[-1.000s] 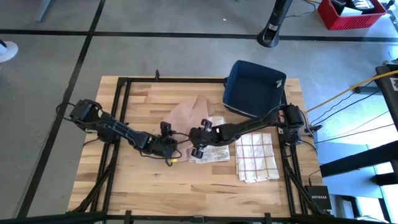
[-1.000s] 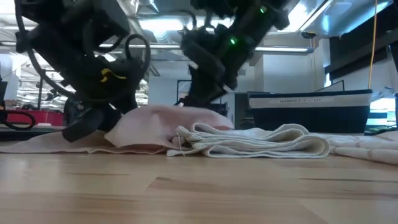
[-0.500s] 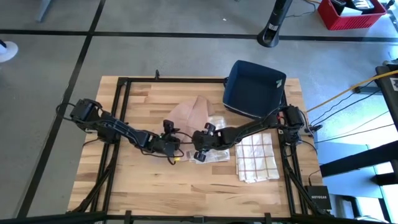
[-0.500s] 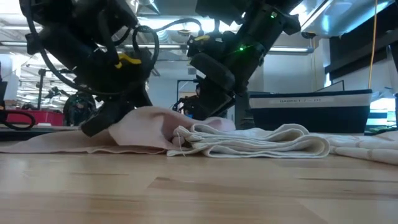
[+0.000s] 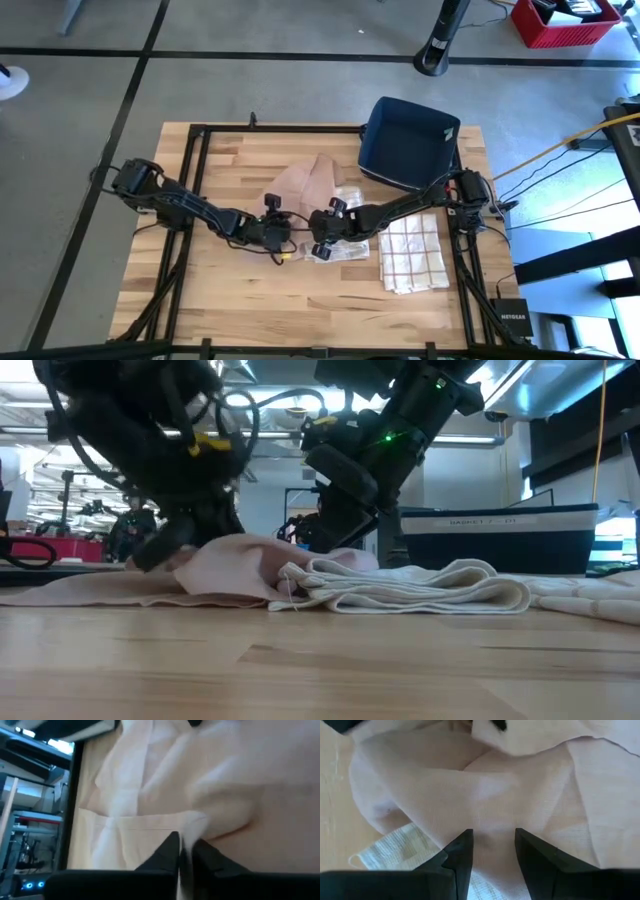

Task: Fold towel
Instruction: Fold the light pink towel

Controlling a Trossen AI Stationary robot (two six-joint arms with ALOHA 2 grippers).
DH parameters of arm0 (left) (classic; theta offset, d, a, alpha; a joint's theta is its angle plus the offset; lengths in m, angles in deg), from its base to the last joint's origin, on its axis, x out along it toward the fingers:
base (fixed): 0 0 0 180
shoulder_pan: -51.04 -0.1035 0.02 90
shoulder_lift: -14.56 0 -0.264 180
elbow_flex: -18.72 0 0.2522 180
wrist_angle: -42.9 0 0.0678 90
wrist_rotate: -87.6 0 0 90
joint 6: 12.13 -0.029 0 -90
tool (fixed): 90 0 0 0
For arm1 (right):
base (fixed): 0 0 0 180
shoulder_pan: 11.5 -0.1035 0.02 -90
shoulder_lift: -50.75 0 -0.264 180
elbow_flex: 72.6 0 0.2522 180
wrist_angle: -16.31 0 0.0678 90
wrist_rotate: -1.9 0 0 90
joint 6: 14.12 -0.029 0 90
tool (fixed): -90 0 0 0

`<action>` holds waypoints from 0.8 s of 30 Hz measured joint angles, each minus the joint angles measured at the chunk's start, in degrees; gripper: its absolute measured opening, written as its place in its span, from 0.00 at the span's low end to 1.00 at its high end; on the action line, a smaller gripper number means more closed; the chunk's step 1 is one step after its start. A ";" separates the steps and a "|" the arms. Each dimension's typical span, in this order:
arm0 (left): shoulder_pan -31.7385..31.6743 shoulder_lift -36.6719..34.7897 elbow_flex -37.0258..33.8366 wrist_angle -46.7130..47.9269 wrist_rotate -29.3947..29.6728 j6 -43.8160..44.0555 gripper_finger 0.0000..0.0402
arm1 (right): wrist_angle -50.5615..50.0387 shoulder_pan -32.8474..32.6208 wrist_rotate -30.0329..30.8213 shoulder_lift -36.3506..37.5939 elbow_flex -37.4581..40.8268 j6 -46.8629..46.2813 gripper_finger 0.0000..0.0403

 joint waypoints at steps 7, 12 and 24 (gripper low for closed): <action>9.23 -12.89 5.04 12.60 9.00 3.13 0.01 | -4.07 -0.07 -0.02 0.09 -1.18 0.44 0.37; 16.50 -23.51 8.45 18.31 6.34 6.17 0.01 | -8.84 -0.72 -1.04 0.68 -6.28 2.29 0.37; 27.16 -29.87 17.06 32.78 2.22 25.22 0.00 | -46.08 -8.11 3.95 0.97 -28.84 5.21 0.37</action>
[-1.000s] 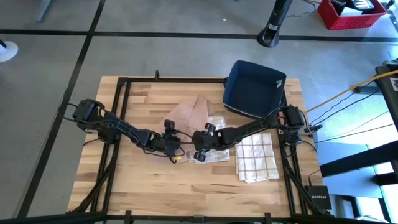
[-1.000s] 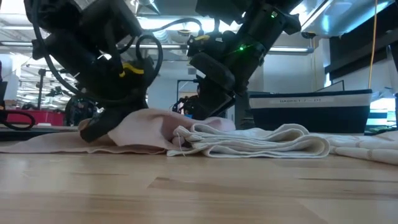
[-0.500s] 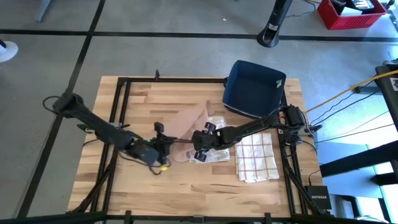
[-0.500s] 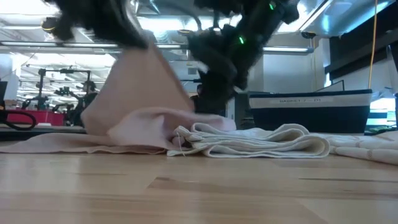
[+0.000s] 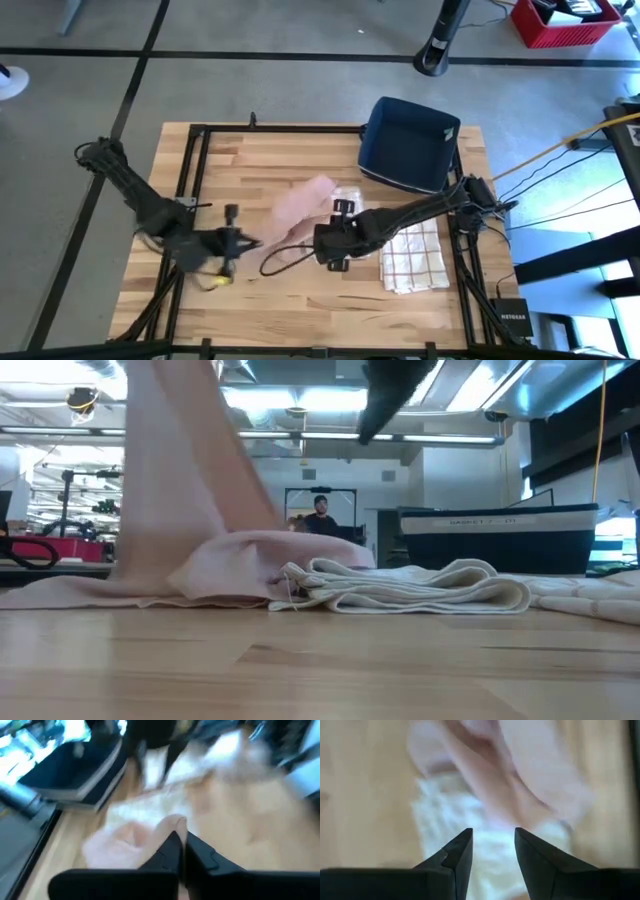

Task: Fold towel
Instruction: Fold the light pink towel

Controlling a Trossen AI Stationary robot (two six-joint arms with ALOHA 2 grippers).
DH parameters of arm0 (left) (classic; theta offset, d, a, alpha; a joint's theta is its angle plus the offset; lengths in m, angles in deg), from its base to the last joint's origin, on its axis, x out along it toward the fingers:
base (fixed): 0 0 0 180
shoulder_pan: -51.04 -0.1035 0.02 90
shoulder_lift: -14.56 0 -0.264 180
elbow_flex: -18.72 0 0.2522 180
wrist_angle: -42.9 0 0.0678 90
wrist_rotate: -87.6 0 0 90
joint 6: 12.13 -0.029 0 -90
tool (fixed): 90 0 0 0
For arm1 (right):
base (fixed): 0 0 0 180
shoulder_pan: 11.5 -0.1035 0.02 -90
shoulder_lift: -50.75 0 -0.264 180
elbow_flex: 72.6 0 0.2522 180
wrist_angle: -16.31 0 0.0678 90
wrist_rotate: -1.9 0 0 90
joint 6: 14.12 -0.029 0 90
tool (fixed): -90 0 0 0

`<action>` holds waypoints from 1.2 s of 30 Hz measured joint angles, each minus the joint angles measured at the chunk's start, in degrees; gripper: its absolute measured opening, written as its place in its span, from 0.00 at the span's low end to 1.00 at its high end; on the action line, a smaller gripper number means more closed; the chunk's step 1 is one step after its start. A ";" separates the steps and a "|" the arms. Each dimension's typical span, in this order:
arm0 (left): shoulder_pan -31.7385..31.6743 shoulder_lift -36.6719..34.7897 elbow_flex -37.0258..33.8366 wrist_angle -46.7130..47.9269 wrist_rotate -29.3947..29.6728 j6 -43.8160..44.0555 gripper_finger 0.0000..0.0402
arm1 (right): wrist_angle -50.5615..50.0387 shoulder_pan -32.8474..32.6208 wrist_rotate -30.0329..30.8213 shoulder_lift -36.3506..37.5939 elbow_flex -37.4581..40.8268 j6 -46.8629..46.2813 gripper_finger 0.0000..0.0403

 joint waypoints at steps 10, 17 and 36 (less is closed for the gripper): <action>8.94 -0.66 5.53 1.72 -0.71 4.36 0.01 | -2.87 -2.39 11.69 -0.19 2.34 0.03 0.37; 15.26 -0.36 6.92 1.77 -2.12 6.05 0.01 | -0.83 -2.38 13.44 -0.27 7.62 2.24 0.37; 19.91 -0.29 7.15 -0.85 -1.72 5.47 0.01 | 46.41 7.27 5.26 -1.11 23.61 22.69 0.39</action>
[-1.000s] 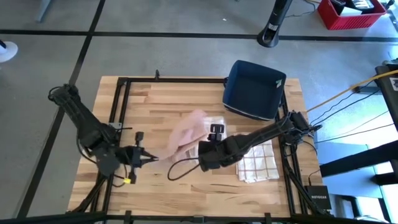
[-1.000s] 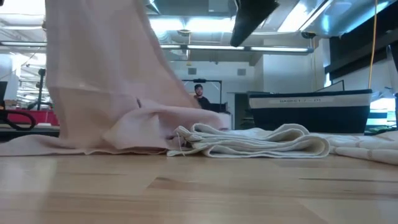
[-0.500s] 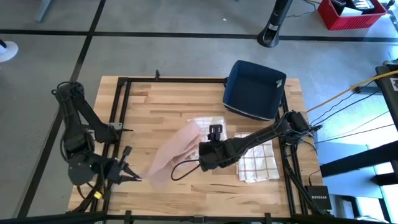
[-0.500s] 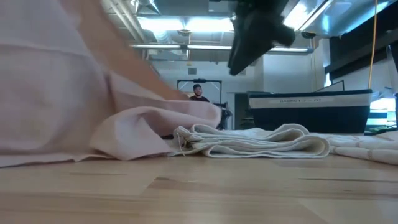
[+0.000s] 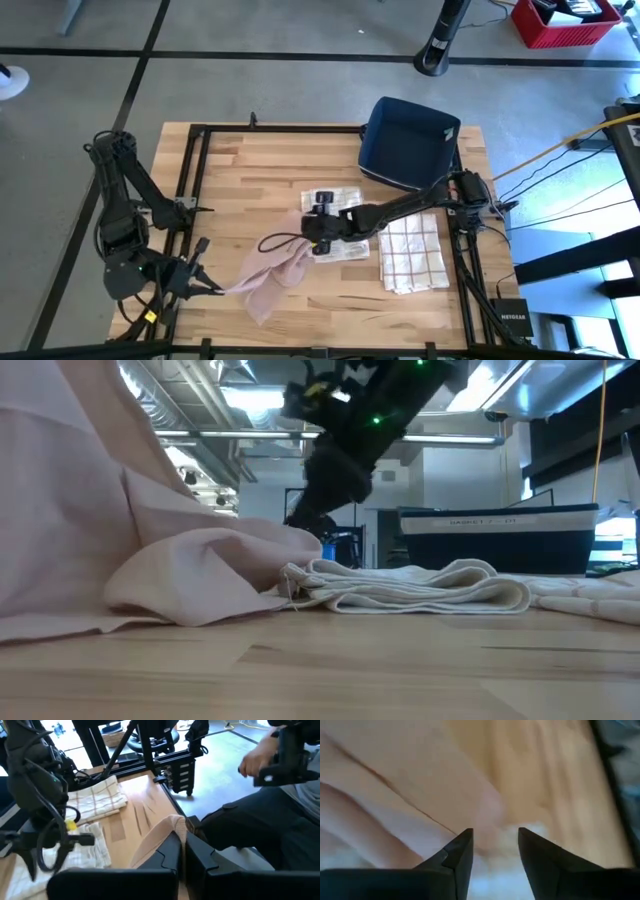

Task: Fold towel
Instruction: Fold the light pink towel

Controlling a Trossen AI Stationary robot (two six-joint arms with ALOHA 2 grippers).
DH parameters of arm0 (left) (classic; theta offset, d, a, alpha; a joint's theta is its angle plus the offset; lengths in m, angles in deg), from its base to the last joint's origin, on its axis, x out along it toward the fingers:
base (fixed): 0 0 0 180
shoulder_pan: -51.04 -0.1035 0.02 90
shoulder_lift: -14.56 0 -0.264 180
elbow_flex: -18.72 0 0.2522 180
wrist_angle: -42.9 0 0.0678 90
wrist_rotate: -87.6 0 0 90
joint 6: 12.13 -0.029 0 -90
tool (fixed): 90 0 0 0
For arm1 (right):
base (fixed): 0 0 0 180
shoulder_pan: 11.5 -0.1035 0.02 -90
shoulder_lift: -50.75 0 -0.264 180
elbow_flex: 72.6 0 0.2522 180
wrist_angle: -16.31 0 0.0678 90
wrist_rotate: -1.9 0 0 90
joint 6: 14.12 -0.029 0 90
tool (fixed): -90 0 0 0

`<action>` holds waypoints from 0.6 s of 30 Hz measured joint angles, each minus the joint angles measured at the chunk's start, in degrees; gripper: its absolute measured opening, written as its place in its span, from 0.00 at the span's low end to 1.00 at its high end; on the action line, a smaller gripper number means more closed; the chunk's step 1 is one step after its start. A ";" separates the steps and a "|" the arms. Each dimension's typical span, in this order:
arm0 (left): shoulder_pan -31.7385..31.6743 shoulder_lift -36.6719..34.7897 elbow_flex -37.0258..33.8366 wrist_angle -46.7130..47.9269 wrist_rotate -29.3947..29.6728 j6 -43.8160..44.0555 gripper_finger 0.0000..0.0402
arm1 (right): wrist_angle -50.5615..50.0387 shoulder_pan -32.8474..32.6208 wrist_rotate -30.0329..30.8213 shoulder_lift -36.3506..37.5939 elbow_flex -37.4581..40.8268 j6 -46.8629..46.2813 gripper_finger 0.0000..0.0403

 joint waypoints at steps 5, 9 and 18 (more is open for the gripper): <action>-0.04 0.00 -0.14 0.17 0.06 0.36 0.00 | 11.20 0.23 -7.96 -2.47 0.60 4.13 0.50; -0.04 0.02 -0.26 0.20 0.04 0.63 0.01 | 11.18 0.14 -8.43 -4.83 0.55 6.09 0.60; -0.07 0.07 -0.28 0.29 0.07 1.38 0.01 | 2.50 -6.44 -16.15 -5.43 0.44 -3.74 0.63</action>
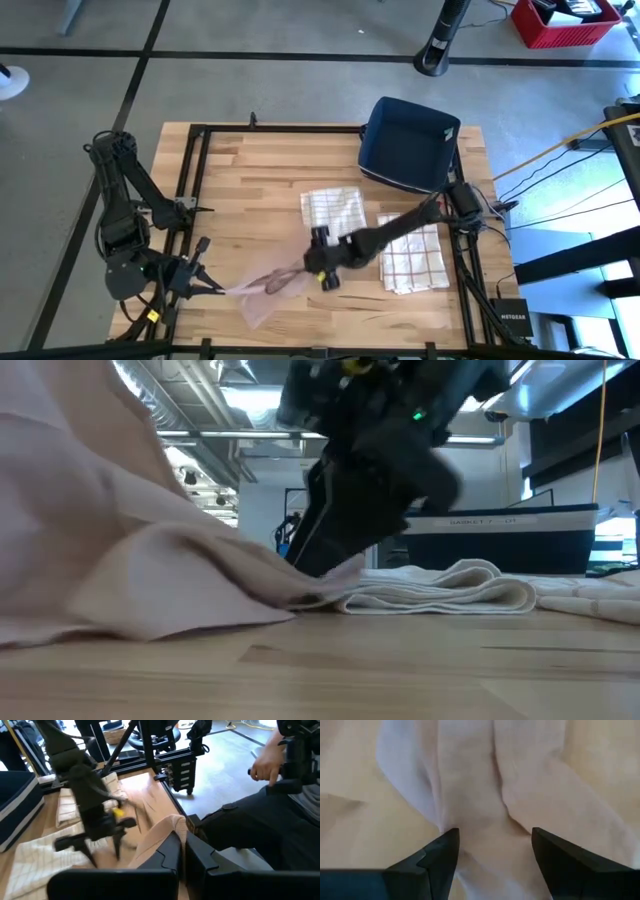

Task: Fold towel
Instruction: Fold the light pink towel

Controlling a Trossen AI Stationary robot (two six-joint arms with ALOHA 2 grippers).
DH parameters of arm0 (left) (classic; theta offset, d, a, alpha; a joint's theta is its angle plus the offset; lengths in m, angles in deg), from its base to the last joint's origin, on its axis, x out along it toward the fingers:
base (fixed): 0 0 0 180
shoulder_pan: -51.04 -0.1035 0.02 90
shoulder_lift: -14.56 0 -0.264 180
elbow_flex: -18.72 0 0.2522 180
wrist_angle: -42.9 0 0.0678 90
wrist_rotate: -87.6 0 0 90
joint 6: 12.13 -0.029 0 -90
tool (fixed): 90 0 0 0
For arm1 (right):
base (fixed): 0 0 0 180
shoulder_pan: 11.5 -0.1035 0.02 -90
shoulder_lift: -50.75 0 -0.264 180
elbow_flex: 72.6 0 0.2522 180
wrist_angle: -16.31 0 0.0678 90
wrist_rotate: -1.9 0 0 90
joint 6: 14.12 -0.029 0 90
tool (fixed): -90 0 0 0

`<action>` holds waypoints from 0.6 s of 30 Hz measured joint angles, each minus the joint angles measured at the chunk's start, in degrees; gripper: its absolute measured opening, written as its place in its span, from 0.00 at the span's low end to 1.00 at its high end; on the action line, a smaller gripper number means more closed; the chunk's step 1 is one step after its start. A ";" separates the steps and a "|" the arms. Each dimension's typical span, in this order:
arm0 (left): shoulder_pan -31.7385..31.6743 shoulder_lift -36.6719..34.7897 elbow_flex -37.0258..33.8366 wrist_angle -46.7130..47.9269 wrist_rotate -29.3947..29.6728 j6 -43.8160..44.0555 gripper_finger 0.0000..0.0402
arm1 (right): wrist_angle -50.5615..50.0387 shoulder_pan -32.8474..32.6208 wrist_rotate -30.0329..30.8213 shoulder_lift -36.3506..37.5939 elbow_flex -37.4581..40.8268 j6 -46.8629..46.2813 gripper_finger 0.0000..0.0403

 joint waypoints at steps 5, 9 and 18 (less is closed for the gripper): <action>0.00 0.00 0.00 -0.04 0.00 0.46 0.01 | 2.69 -2.59 2.51 -3.00 0.24 0.17 0.63; -0.04 0.10 -0.02 -0.05 0.00 1.00 0.01 | 0.49 -3.42 2.43 -3.32 -0.98 0.26 0.63; -0.04 0.22 -0.04 0.03 -0.01 0.45 0.01 | -15.38 -3.23 13.35 -1.78 -14.21 6.70 0.63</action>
